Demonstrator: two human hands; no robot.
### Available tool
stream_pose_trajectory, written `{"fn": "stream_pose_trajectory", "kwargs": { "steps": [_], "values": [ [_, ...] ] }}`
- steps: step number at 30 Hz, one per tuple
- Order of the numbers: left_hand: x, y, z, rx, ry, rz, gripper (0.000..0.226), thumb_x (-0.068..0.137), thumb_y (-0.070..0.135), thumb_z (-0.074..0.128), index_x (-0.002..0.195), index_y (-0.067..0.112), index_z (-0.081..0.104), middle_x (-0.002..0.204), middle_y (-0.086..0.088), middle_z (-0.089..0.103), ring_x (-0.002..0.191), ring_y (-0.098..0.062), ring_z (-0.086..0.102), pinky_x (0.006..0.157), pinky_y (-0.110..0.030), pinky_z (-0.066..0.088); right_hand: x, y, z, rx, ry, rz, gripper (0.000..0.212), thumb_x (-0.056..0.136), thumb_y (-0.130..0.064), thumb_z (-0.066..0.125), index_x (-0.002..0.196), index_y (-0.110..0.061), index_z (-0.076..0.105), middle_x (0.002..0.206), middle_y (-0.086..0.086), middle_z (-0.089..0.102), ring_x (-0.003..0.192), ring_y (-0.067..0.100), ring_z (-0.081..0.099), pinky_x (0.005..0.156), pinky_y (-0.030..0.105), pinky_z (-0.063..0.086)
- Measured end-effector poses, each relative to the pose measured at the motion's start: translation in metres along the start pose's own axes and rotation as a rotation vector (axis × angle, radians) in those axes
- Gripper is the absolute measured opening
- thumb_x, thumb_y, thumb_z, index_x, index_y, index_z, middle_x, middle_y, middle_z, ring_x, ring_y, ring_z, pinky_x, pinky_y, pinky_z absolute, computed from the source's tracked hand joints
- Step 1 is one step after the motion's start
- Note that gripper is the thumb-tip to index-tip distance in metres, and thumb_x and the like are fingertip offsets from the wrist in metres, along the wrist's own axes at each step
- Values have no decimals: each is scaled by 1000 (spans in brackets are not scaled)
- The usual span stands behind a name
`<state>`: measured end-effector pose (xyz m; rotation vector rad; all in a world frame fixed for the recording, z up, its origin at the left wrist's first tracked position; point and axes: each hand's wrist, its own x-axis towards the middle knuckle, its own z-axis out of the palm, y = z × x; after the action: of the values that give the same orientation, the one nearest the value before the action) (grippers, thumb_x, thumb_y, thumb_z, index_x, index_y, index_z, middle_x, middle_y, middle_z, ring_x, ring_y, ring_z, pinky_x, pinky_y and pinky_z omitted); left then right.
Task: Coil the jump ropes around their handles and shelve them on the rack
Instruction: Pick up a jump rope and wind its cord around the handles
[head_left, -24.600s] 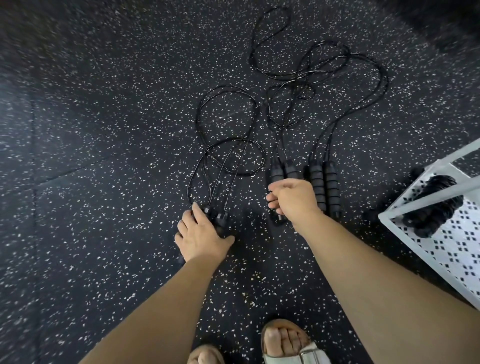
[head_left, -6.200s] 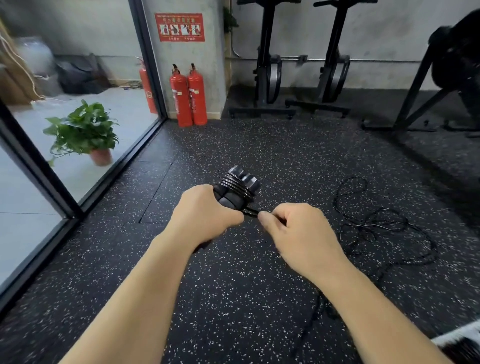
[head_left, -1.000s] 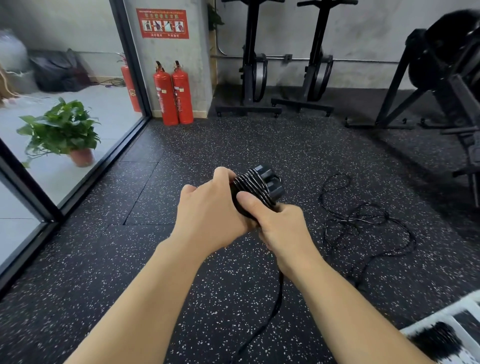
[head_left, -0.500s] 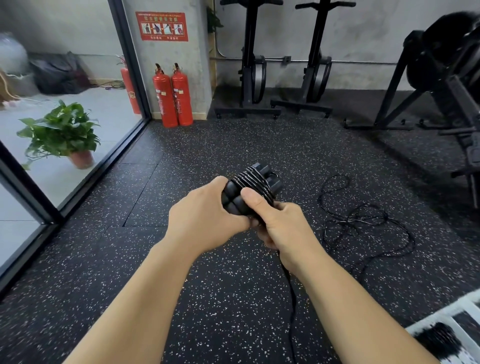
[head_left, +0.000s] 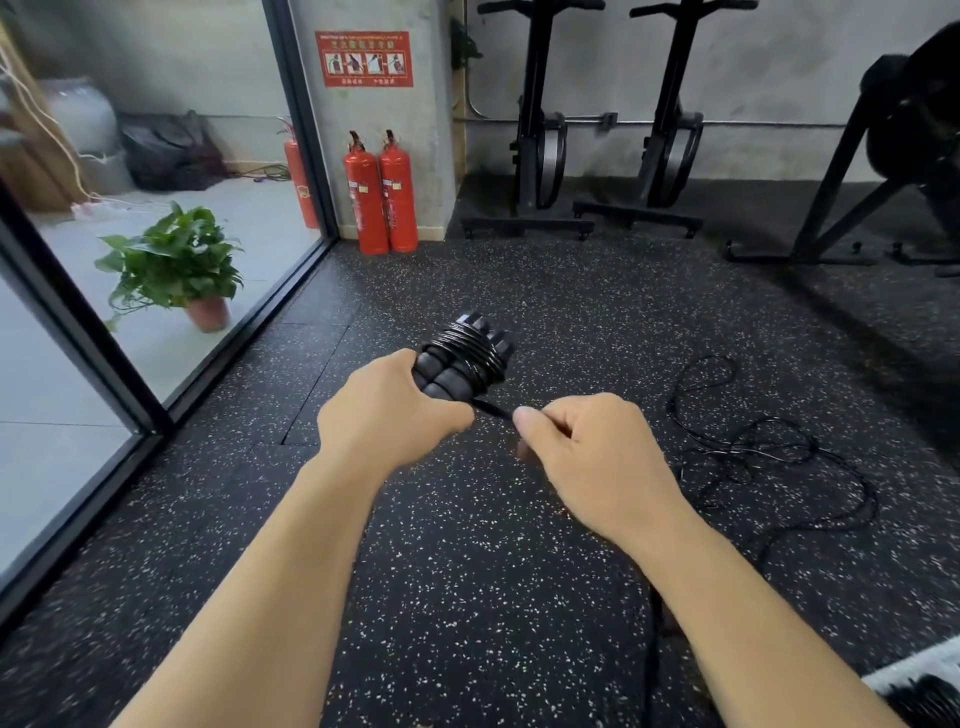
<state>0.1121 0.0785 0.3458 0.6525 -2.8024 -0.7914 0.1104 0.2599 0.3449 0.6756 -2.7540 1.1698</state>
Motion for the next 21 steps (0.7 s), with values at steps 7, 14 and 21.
{"fn": "stream_pose_trajectory", "kwargs": {
  "steps": [7,14,21],
  "values": [
    [-6,15,6,157,-9,76,32,68,49,69,83,26,54,80,9,64,74,-17,61,68,-30,48,1,-5,-5,-142,144,-154,54,98,-45,42,61,-9,60,50,2,55,50,22,52,51,38,45],
    [-28,36,12,460,-66,374,30,68,46,68,86,28,53,72,9,59,68,-12,57,54,-25,34,18,12,-19,-308,295,-198,64,95,-45,49,47,-14,21,40,-3,26,43,22,33,45,30,28],
    [-38,46,12,583,-196,564,28,70,41,65,93,33,50,72,9,57,70,-14,56,63,-27,44,26,26,-27,-442,202,-240,67,93,-57,47,47,-12,25,46,0,33,50,19,36,51,29,28]
  ]
}}
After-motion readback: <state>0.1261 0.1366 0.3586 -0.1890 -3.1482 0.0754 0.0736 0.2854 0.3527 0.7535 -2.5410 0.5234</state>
